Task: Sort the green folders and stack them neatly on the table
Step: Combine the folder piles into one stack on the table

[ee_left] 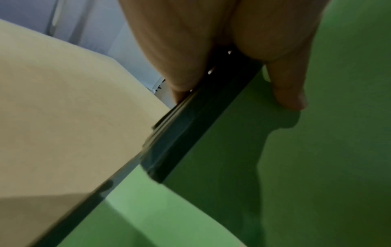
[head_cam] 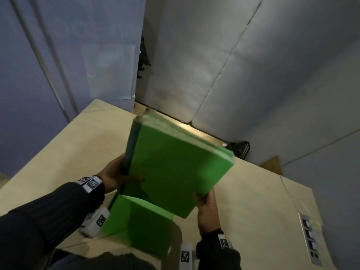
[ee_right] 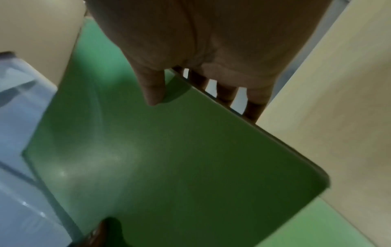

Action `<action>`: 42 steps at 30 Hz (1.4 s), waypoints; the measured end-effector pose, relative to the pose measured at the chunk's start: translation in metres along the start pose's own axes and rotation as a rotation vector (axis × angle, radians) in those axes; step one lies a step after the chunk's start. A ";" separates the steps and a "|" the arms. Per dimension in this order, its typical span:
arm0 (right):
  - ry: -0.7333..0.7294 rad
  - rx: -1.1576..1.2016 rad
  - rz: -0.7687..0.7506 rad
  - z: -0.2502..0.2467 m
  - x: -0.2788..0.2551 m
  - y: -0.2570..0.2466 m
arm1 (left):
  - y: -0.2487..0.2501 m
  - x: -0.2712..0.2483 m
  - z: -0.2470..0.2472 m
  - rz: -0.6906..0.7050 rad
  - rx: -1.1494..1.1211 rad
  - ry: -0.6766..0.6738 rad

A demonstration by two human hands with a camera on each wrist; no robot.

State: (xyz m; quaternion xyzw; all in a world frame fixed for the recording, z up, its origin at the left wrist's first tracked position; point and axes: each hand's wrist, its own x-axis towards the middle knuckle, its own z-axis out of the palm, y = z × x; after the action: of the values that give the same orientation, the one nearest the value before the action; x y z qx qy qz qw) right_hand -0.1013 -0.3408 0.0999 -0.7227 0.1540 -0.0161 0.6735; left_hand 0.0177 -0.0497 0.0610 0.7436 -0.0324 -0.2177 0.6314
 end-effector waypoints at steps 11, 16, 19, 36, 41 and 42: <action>-0.114 -0.310 0.223 0.002 -0.020 0.072 | -0.055 -0.034 0.038 -0.049 -0.048 -0.085; -0.107 -0.328 0.213 -0.001 -0.007 0.060 | -0.042 -0.006 0.022 -0.154 -0.016 -0.097; -0.093 -0.333 0.183 -0.011 0.002 0.061 | -0.025 0.002 0.019 -0.162 0.017 -0.075; -0.155 -0.351 0.623 0.016 0.013 0.106 | -0.055 0.011 0.002 -0.482 0.721 -0.214; -0.118 -0.599 0.615 0.028 0.021 0.122 | -0.076 0.009 0.011 -0.525 0.919 -0.143; -0.101 -0.614 0.620 0.032 0.020 0.118 | -0.079 0.008 0.013 -0.513 0.909 -0.107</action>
State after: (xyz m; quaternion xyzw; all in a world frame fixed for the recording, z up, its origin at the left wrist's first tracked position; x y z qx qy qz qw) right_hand -0.0990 -0.3200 -0.0220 -0.8089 0.3282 0.2690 0.4070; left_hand 0.0027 -0.0485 -0.0180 0.9144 0.0271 -0.3670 0.1687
